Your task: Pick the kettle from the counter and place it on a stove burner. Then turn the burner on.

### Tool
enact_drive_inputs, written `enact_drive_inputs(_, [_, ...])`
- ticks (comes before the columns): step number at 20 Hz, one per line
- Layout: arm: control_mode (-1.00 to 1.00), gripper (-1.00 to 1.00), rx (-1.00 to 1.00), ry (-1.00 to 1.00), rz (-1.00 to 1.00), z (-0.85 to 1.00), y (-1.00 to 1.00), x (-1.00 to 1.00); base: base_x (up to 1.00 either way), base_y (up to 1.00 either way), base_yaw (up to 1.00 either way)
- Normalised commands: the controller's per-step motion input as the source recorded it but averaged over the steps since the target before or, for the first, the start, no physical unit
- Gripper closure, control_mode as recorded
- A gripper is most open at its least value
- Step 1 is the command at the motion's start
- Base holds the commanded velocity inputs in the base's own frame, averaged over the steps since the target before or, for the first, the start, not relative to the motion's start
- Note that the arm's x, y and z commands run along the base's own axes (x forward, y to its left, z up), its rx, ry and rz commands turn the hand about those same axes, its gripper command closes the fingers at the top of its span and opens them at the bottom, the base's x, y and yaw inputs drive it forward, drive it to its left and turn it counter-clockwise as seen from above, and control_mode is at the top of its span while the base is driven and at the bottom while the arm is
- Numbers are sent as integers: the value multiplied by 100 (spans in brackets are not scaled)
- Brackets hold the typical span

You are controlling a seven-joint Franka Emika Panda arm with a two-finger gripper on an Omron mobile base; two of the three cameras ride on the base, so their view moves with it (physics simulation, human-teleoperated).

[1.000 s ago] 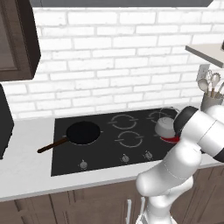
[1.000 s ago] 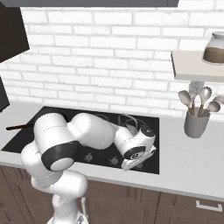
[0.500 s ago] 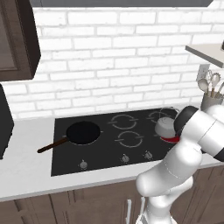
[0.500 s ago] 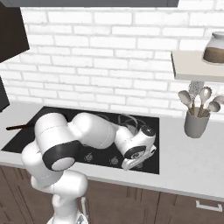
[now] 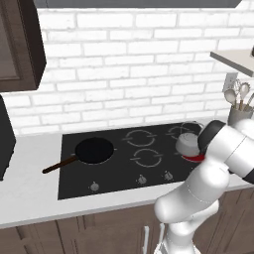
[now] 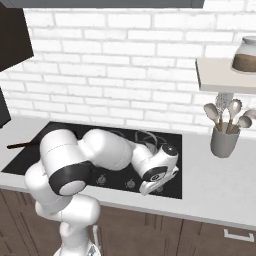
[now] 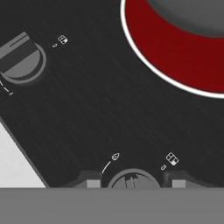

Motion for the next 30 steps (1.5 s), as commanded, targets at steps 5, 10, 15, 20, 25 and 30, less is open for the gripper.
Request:
enact_drive_inputs(5, [-100, -100, 0, 0, 0, 16, 0, 0, 0, 0, 0])
enact_drive_inputs(10, [-100, -100, 0, 0, 0, 30, 0, 0, 0, 0, 0])
enact_drive_inputs(15, [-100, -100, 0, 0, 0, 51, 0, 0, 0, 0, 0])
enact_drive_inputs(20, [-100, -100, 0, 0, 4, 46, 14, 0, 0, 0, 0])
enact_drive_inputs(25, [-100, -100, -2, 0, 5, 30, 45, 0, 0, 0, 0])
enact_drive_inputs(30, [-100, -100, -6, 0, 5, 12, 69, 0, 0, 0, 0])
